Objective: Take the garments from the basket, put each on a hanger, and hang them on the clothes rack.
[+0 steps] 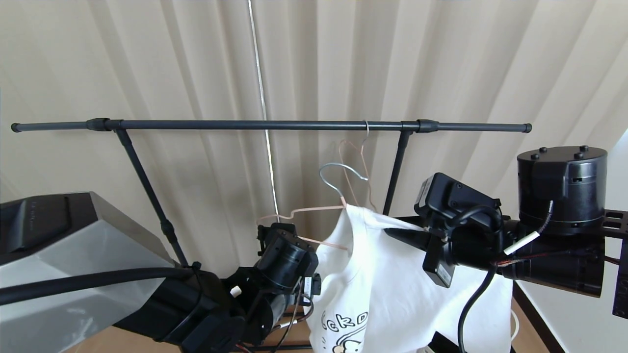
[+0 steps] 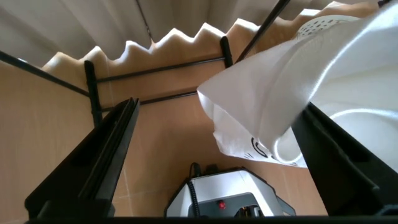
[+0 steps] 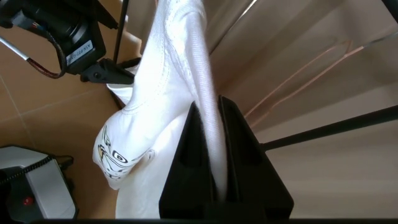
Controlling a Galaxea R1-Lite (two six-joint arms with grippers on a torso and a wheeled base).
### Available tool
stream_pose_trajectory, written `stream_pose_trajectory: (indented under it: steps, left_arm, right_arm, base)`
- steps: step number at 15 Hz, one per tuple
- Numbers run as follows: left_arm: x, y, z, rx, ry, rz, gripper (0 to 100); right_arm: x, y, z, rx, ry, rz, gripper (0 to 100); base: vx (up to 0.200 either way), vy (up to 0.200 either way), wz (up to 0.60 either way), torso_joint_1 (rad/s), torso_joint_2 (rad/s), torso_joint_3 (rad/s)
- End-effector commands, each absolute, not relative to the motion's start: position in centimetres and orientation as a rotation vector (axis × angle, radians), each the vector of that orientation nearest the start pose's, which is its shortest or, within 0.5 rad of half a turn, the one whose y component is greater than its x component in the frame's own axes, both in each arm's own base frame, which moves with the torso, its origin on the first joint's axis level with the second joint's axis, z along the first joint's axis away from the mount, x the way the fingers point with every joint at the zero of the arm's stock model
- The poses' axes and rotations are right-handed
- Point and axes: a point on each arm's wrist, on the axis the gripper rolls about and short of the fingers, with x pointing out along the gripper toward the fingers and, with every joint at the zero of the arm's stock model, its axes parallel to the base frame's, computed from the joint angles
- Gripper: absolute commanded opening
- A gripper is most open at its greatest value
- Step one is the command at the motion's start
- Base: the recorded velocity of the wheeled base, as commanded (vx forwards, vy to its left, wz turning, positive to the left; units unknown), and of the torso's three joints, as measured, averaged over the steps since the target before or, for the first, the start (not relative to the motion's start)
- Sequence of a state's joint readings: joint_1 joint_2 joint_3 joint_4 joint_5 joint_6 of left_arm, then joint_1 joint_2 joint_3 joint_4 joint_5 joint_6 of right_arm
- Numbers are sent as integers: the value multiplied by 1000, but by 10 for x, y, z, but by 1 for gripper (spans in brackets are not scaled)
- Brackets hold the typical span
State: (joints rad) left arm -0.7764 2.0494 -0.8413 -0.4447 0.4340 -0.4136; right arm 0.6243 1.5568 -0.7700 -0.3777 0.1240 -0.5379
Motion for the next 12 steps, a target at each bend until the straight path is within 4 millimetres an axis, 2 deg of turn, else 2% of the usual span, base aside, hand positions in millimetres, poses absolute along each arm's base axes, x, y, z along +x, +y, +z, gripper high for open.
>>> stream_pose_trajectory:
  steps: [1, 3, 4, 8, 12]
  left_arm:
    - [253, -232, 56, 45, 689, -178, 100]
    - [252, -230, 55, 58, 684, -154, 100]
    - [252, -230, 55, 59, 682, -150, 0]
    - [253, -230, 57, 59, 667, -134, 0]
    - [255, -225, 75, 30, 623, -129, 0]
  right_arm:
    - [213, 157, 190, -608, 194, 832, 0]
    - [213, 157, 191, -608, 191, 831, 0]
    - [213, 157, 190, -608, 192, 831, 0]
    - [214, 158, 189, -609, 198, 833, 0]
    - [214, 160, 187, -612, 203, 843, 0]
  base:
    - [0, 0, 0, 0, 0, 0]
    - [0, 0, 0, 0, 0, 0]
    - [0, 0, 0, 0, 0, 0]
    - [0, 0, 0, 0, 0, 0]
    - [0, 0, 0, 0, 0, 0]
